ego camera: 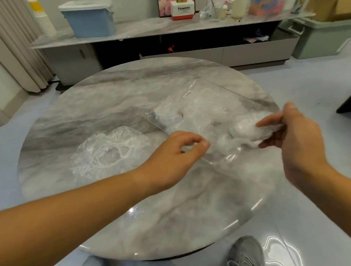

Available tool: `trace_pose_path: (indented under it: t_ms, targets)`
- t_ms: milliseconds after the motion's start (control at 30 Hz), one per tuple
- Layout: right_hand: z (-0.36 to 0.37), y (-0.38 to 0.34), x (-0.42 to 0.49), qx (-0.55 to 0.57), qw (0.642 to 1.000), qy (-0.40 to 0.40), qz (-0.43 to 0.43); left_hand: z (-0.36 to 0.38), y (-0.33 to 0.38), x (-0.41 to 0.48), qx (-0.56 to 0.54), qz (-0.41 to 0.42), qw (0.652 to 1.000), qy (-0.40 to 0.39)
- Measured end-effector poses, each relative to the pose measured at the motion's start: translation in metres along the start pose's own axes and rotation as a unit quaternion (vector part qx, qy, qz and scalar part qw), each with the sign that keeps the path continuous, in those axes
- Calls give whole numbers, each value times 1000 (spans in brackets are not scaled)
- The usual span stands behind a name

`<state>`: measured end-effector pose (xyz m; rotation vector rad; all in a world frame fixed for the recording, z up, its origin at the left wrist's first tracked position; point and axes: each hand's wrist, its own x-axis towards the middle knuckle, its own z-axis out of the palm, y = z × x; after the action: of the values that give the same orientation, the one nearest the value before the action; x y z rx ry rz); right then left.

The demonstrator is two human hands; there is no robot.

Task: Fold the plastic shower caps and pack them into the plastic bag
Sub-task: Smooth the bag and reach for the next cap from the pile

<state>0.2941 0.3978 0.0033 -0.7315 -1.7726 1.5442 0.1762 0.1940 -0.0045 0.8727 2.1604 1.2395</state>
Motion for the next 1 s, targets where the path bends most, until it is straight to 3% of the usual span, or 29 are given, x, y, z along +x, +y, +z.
trace_pose_path:
  t_ms: [100, 200, 367, 567, 733, 1000]
  targets:
    - [-29, 13, 32, -56, 996, 50, 44, 14, 0, 3, 190, 85, 975, -79]
    - [-42, 29, 42, -128, 988, 35, 82, 31, 2, 7, 305, 125, 935, -132]
    - [-37, 44, 28, -151, 985, -41, 69, 47, 1, 15, 419, 112, 894, -113]
    - [-18, 53, 17, -56, 979, -163, 111, 41, -8, 17, 367, 117, 916, -115]
    - [5, 42, 20, 1, 966, -202, 161, 29, -11, 13, 268, 127, 946, -130]
    - [31, 27, 28, 223, 929, -199, 217, 15, -18, 3, 243, 142, 948, -151]
